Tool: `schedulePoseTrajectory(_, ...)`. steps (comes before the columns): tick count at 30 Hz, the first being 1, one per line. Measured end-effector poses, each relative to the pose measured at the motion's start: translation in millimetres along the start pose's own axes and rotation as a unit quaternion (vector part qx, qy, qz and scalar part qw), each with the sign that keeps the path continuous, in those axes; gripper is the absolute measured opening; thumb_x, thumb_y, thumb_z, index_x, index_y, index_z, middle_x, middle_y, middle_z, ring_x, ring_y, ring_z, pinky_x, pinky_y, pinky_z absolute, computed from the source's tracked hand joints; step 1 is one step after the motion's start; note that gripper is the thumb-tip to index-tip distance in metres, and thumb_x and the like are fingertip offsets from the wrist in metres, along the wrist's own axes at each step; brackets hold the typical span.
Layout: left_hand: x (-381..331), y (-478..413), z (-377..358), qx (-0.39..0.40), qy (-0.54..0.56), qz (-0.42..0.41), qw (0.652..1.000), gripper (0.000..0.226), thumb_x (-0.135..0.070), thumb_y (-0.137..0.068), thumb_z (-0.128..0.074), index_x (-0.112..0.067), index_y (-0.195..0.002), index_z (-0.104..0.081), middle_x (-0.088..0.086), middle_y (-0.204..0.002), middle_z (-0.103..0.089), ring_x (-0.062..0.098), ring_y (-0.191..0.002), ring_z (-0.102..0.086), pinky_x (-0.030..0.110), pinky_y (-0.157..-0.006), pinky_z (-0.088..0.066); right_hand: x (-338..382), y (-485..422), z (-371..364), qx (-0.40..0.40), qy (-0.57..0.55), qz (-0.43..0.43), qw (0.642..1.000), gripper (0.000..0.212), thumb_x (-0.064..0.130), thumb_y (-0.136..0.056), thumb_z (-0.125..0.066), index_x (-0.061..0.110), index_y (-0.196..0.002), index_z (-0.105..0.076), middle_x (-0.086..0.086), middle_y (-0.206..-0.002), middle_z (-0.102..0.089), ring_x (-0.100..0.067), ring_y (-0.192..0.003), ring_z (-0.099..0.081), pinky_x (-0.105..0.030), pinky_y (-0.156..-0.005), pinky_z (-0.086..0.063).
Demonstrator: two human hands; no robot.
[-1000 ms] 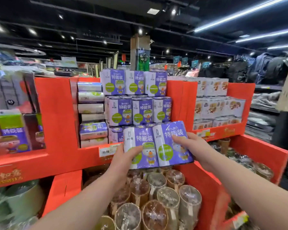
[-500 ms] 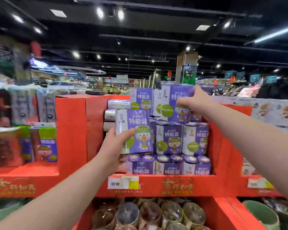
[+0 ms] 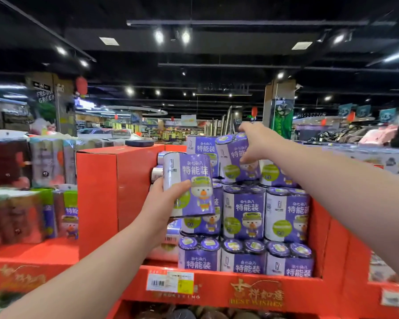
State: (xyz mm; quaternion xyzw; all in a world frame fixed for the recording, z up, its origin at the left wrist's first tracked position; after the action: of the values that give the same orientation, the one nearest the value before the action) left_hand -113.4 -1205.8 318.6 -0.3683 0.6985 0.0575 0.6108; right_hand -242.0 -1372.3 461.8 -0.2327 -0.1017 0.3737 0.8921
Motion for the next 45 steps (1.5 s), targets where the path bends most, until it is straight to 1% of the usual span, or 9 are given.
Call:
schedulePoseTrajectory(5, -4.4, -5.8, 3.9, -0.011, 0.001, -0.004, 1.000, 0.043, -0.017, -0.078, -0.071, -0.011, -0.119, -0.062, 0.012, -0.108, -0.072, 0.031, -0.096, -0.068, 0.046, -0.088, -0.053, 16.7, -5.1, 11.2, -0.039, 0.264, 0.051, 0.963, 0.066, 0.060, -0.072, -0.069, 0.022, -0.123, -0.052, -0.004, -0.124, -0.051, -0.027, -0.117, -0.045, -0.039, -0.092, -0.039)
schedulePoseTrajectory(16, -9.4, -10.1, 17.7, -0.031, -0.012, 0.001, 0.999, 0.051, -0.025, -0.072, -0.076, -0.016, -0.120, -0.059, 0.009, -0.108, -0.072, 0.032, -0.100, -0.067, 0.045, -0.085, -0.052, -8.3, -12.3, -9.4, 0.015, 0.220, -0.012, 0.975, 0.057, 0.050, -0.080, -0.067, 0.017, -0.122, -0.047, -0.008, -0.128, -0.051, -0.031, -0.123, -0.044, -0.045, -0.102, -0.034)
schedulePoseTrajectory(21, -10.3, -18.4, 9.9, -0.029, -0.017, 0.006, 0.999, 0.051, -0.032, -0.065, -0.075, -0.021, -0.112, -0.060, 0.005, -0.105, -0.073, 0.032, -0.103, -0.065, 0.053, -0.097, -0.048, 29.9, -8.5, 7.5, -0.016, -0.033, 0.087, 0.996, 0.058, 0.037, -0.088, -0.060, 0.020, -0.141, -0.042, -0.004, -0.143, -0.043, -0.026, -0.128, -0.046, -0.041, -0.105, -0.036)
schedulePoseTrajectory(24, -16.4, -25.5, -7.1, -0.003, -0.027, 0.003, 1.000, 0.044, -0.028, -0.072, -0.075, -0.022, -0.113, -0.061, 0.005, -0.107, -0.072, 0.031, -0.105, -0.065, 0.050, -0.094, -0.051, 68.6, 4.6, 15.7, 0.054, -0.258, 0.148, 0.953, 0.053, 0.044, -0.091, -0.059, 0.023, -0.138, -0.048, 0.003, -0.136, -0.052, -0.014, -0.123, -0.050, -0.029, -0.101, -0.039)
schedulePoseTrajectory(27, -24.8, -34.0, -24.9, 0.034, -0.038, -0.011, 0.999, 0.045, -0.025, -0.076, -0.072, -0.019, -0.119, -0.059, 0.007, -0.107, -0.071, 0.025, -0.095, -0.068, 0.038, -0.076, -0.056, 91.3, 13.0, 4.0, 0.167, -0.186, 0.188, 0.950, 0.062, 0.044, -0.084, -0.068, 0.027, -0.140, -0.046, 0.011, -0.124, -0.055, -0.007, -0.110, -0.053, -0.026, -0.096, -0.043)
schedulePoseTrajectory(31, -32.9, -44.0, -25.3, 0.011, -0.089, -0.047, 0.995, 0.034, -0.014, -0.086, -0.069, -0.023, -0.115, -0.055, -0.002, -0.095, -0.066, 0.001, -0.070, -0.067, 0.018, -0.059, -0.052, 89.7, 1.5, 12.9, 0.152, -0.153, 0.193, 0.957, 0.049, 0.038, -0.081, -0.073, 0.022, -0.125, -0.059, 0.010, -0.114, -0.063, -0.008, -0.102, -0.059, -0.024, -0.088, -0.043)
schedulePoseTrajectory(35, -14.9, -45.9, -4.7, -0.044, -0.246, -0.017, 0.968, 0.078, -0.032, -0.071, -0.082, -0.017, -0.137, -0.044, -0.002, -0.128, -0.052, 0.015, -0.106, -0.057, 0.028, -0.083, -0.046, 82.5, -13.6, 20.5, 0.086, -0.149, 0.176, 0.969, 0.052, 0.036, -0.080, -0.075, 0.019, -0.126, -0.057, 0.003, -0.117, -0.062, -0.014, -0.101, -0.058, -0.025, -0.084, -0.042)
schedulePoseTrajectory(41, 23.8, -50.1, 2.3, -0.026, -0.325, 0.053, 0.944, 0.057, -0.017, -0.080, -0.075, -0.013, -0.130, -0.049, -0.005, -0.098, -0.055, 0.019, -0.096, -0.057, 0.029, -0.083, -0.047, 77.9, -34.1, 3.9, 0.011, -0.041, 0.140, 0.989, 0.068, 0.050, -0.077, -0.073, 0.024, -0.135, -0.049, -0.001, -0.133, -0.054, -0.025, -0.121, -0.051, -0.035, -0.096, -0.042)
schedulePoseTrajectory(45, 30.0, -54.6, 0.8, -0.030, -0.356, 0.053, 0.932, 0.066, -0.016, -0.081, -0.072, -0.013, -0.140, -0.043, 0.006, -0.107, -0.059, 0.026, -0.107, -0.060, 0.041, -0.095, -0.050, 75.4, -39.6, -16.3, -0.001, 0.069, 0.115, 0.991, 0.070, 0.063, -0.076, -0.065, 0.026, -0.133, -0.050, -0.005, -0.131, -0.048, -0.030, -0.123, -0.046, -0.042, -0.098, -0.042)
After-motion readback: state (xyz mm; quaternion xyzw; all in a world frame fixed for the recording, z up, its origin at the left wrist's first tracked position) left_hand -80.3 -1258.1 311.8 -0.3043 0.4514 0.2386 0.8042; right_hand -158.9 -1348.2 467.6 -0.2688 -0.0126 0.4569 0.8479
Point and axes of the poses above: each hand's wrist, its own y-axis away from the middle knuckle, its own z-axis out of the back of the hand, x = y × z, the point moved 9 cm from there along -y, towards the middle knuckle
